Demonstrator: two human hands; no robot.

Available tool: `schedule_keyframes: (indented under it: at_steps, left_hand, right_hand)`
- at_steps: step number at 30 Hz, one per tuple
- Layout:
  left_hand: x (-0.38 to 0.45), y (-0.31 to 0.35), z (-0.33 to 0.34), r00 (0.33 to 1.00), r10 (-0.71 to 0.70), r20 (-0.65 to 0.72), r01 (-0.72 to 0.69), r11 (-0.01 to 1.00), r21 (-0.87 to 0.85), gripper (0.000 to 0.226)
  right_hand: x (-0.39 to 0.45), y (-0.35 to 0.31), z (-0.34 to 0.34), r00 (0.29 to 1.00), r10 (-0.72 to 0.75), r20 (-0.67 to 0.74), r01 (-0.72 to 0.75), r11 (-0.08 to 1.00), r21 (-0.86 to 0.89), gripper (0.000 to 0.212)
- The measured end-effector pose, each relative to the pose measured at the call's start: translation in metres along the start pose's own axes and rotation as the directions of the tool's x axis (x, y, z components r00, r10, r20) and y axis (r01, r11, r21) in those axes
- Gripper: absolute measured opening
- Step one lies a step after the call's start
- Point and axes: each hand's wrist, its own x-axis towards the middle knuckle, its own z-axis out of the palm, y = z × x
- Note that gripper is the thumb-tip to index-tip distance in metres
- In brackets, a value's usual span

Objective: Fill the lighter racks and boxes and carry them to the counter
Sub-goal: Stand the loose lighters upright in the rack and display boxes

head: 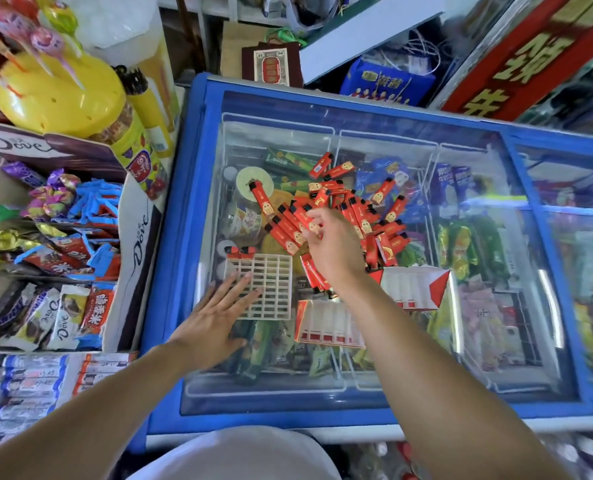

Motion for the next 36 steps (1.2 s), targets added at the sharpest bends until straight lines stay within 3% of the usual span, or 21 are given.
schedule_keyframes:
  at_steps: [3, 6, 8, 12, 17, 20, 23, 28, 36]
  left_hand:
    - [-0.003, -0.004, -0.001, 0.997, -0.053, -0.063, 0.055, 0.998, 0.025, 0.099]
    - [-0.004, 0.003, -0.001, 0.989, -0.090, -0.114, 0.098, 0.993, 0.070, 0.105]
    - [0.001, 0.019, -0.004, 0.991, -0.061, -0.115, 0.071, 0.994, 0.078, 0.108]
    - [0.018, 0.067, -0.010, 0.990, 0.051, -0.131, -0.053, 0.999, -0.010, 0.106]
    - [0.040, 0.106, -0.011, 0.991, 0.077, -0.109, -0.082, 0.995, -0.049, 0.107]
    - [0.042, 0.113, -0.006, 0.996, 0.041, -0.085, -0.045, 0.998, -0.041, 0.110]
    - [0.040, 0.114, -0.004, 0.994, 0.030, -0.101, -0.036, 0.997, -0.063, 0.114]
    - [0.033, 0.115, -0.010, 0.995, -0.027, -0.098, 0.017, 0.995, -0.100, 0.113]
    - [0.028, 0.114, -0.009, 0.988, -0.097, -0.116, 0.077, 0.983, -0.168, 0.118]
  right_hand:
    - [0.022, 0.043, -0.033, 0.971, 0.196, -0.137, -0.208, 0.975, -0.078, 0.036]
    - [0.037, 0.070, -0.036, 0.928, 0.374, 0.003, -0.373, 0.926, -0.051, 0.051]
    - [0.043, 0.075, -0.036, 0.907, 0.409, 0.102, -0.411, 0.912, 0.000, 0.051]
    - [0.048, 0.070, -0.046, 0.901, 0.409, 0.142, -0.420, 0.906, 0.054, 0.037]
    - [0.041, 0.065, -0.044, 0.933, 0.313, 0.177, -0.343, 0.924, 0.171, 0.024]
    - [0.031, 0.053, -0.032, 0.949, 0.174, 0.263, -0.204, 0.974, 0.094, 0.033]
    - [0.022, 0.042, -0.024, 0.939, 0.098, 0.329, -0.158, 0.975, 0.160, 0.040]
    - [0.019, 0.060, -0.034, 0.963, 0.248, 0.110, -0.253, 0.967, 0.033, 0.028]
    - [-0.005, 0.048, -0.011, 0.962, 0.249, 0.113, -0.227, 0.958, -0.176, 0.053]
